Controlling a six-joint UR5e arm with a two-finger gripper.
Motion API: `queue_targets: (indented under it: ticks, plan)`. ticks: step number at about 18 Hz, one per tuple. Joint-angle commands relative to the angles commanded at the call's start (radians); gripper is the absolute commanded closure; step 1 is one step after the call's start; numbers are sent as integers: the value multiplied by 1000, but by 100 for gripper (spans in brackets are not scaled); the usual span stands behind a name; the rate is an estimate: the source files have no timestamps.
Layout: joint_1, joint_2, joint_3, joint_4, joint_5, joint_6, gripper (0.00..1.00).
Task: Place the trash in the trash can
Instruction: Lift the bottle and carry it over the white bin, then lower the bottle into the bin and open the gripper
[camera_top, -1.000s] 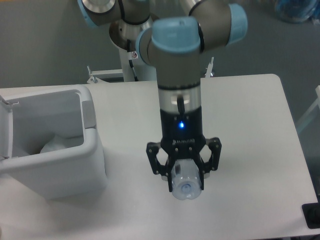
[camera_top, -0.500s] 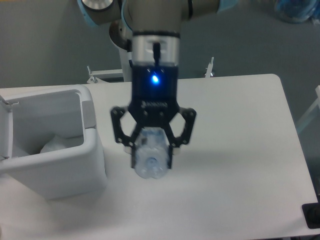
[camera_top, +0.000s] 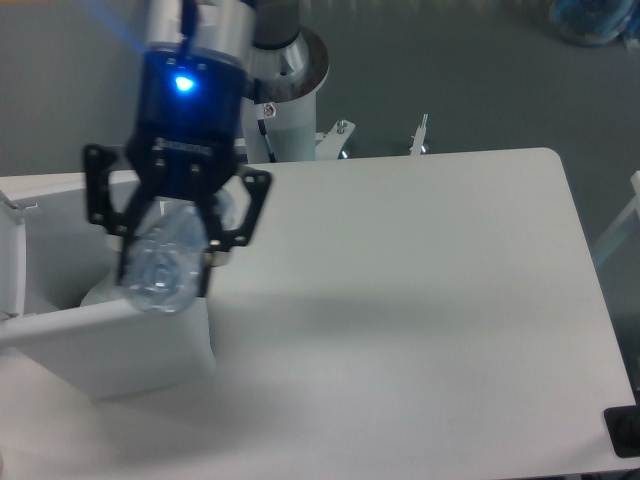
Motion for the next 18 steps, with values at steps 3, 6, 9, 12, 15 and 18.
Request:
queue_targets:
  ticks: [3,6,9,12,15,18]
  plan:
    - [-31,0,-24,0,0,8,37]
    - [-43,-6,-41,0,2,8,37]
    - [-71,-15,-64,2,2,8,37]
    - [-81,-18,-71,2,2,5,37]
    - [-97,-28,-72,2,2,-2,37]
    - [-103,-38,-72,0,2,-5,36]
